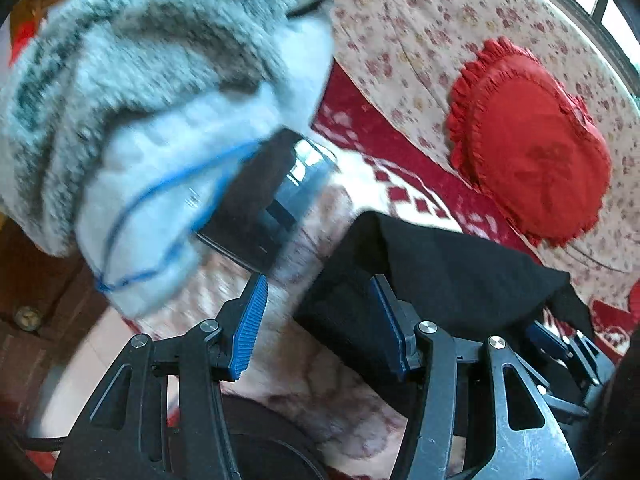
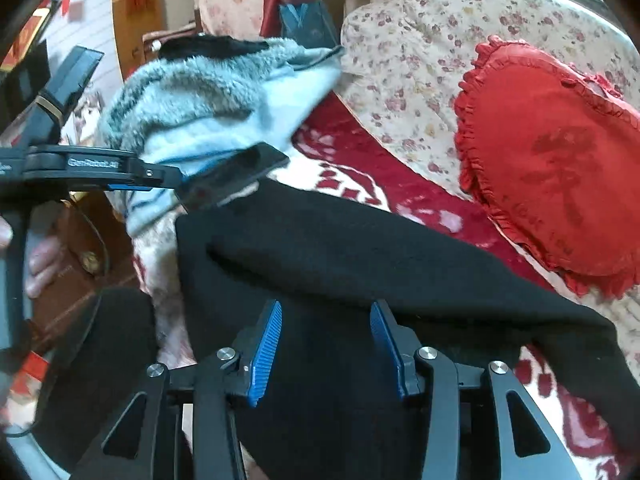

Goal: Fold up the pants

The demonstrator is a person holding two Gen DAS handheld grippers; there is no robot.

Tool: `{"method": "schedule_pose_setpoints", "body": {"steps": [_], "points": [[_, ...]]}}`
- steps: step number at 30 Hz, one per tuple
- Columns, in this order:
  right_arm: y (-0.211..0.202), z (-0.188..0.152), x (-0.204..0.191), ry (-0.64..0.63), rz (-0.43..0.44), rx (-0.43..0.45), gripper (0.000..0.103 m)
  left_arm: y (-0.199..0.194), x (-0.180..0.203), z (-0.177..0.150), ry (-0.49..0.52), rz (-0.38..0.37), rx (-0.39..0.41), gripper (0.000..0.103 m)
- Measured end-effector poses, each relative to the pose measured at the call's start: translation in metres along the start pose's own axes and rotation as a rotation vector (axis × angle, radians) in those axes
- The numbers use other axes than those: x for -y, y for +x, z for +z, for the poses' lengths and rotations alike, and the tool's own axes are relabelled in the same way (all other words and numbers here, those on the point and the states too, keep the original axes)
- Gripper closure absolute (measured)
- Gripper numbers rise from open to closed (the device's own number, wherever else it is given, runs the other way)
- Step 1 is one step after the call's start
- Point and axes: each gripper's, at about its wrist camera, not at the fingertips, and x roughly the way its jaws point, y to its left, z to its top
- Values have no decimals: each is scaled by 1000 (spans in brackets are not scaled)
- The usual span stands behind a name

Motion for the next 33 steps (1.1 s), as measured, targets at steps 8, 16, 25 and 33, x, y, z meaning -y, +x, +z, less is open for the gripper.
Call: {"method": "schedule_pose_setpoints", "body": {"steps": [8,16,25,33], "points": [[26,-9,15,-204,-188,-30,59,21,27,-3,19,-46,-78,51],[41,16,48,-82,-48,22,76,18,50,-15,15,-163,-136,51],[39,29,68,104,74,53,83,26,68,-13,-141,-311,-182,41],[39,26,71,117,98,46,83,57,74,3,-284,-303,-206,41]]}}
